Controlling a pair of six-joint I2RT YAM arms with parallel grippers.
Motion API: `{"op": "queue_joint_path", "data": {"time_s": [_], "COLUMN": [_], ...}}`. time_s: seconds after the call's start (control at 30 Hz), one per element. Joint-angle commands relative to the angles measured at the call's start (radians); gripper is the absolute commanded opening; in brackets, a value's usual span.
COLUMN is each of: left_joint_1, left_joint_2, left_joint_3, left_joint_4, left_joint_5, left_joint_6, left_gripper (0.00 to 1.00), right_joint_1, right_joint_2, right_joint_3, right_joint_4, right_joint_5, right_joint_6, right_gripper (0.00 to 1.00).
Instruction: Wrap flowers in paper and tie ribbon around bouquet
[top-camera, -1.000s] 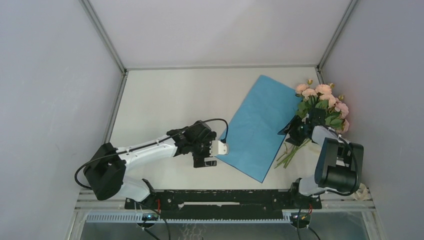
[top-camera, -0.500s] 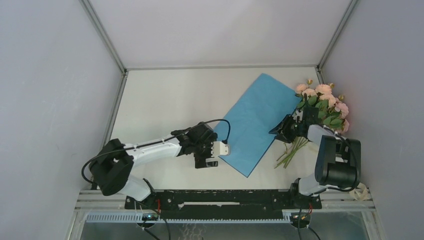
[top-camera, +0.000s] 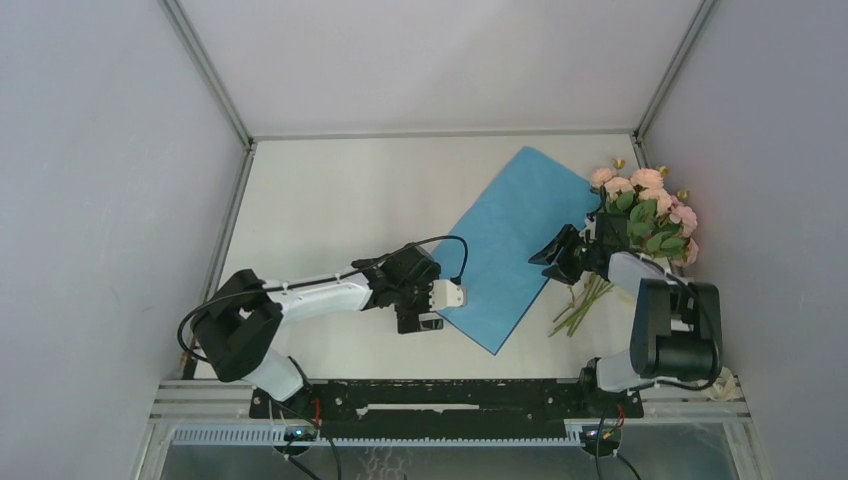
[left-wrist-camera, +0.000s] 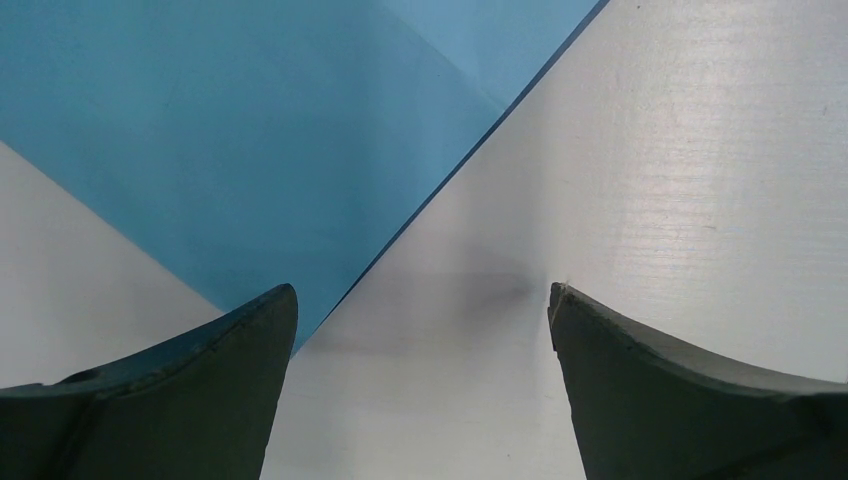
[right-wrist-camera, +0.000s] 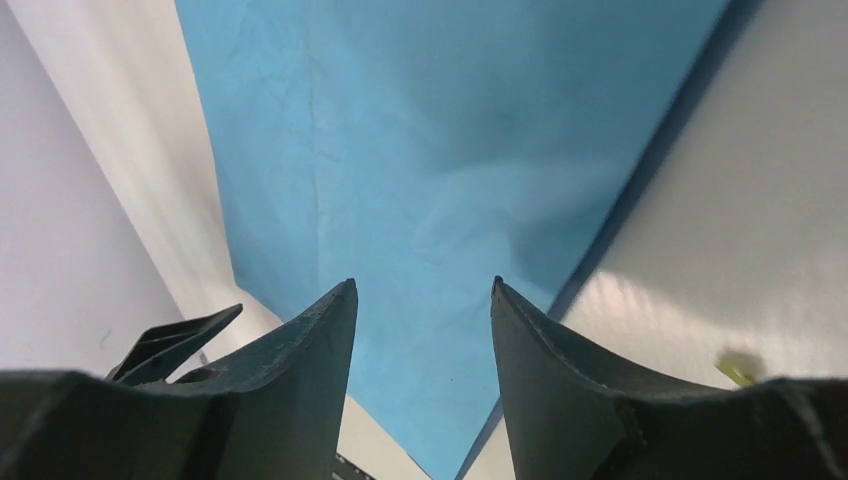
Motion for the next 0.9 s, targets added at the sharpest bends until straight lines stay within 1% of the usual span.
{"op": "queue_joint_path", "data": {"time_s": [0.0,0.13,0.3,0.43,0.6,0.63,0.67,0.77,0.87], "left_joint_1": [-0.006,-0.006,-0.018,-0.064,-0.121,-0.130,-0.139,-0.156,-0.163], "left_joint_2": [-0.048,-0.029,0.005,-0.013,-0.005,0.003,0.010,0.024,0.048], "left_joint_3": [0.042,0.038,0.036,0.025,-0.002,-0.007,-0.013,-0.030,-0.032], "left_joint_4": [0.063,0.108,0.121,0.143,0.206,0.223,0.243,0.296,0.315], "left_joint_5": [-0.043,-0.097,-0.083,-0.063,-0.048,-0.059,-0.070,-0.091,-0.103], "left_joint_6": [0.054,0.109,0.164,0.205,0.271,0.281,0.292,0.321,0.335], "left_gripper": [1.00,1.00,0.99,0.98,0.96,0.95,0.91,0.86,0.80], "right_joint_1": [-0.039,-0.062,-0.061,-0.061,-0.059,-0.058,-0.055,-0.043,-0.033], "right_joint_2": [-0.132,-0.168,-0.126,-0.099,-0.043,-0.034,-0.026,-0.013,-0.010], "right_joint_3": [-0.047,-0.105,-0.118,-0.124,-0.140,-0.144,-0.146,-0.148,-0.148], "right_joint_4": [0.011,0.041,0.074,0.108,0.172,0.185,0.189,0.225,0.233], "right_joint_5": [0.096,0.101,0.066,0.059,0.008,0.002,-0.002,-0.010,-0.015], "right_joint_6": [0.031,0.050,0.067,0.083,0.112,0.118,0.121,0.124,0.124], "right_gripper": [0.61,0.61,0.62,0.63,0.63,0.63,0.62,0.57,0.54]}}
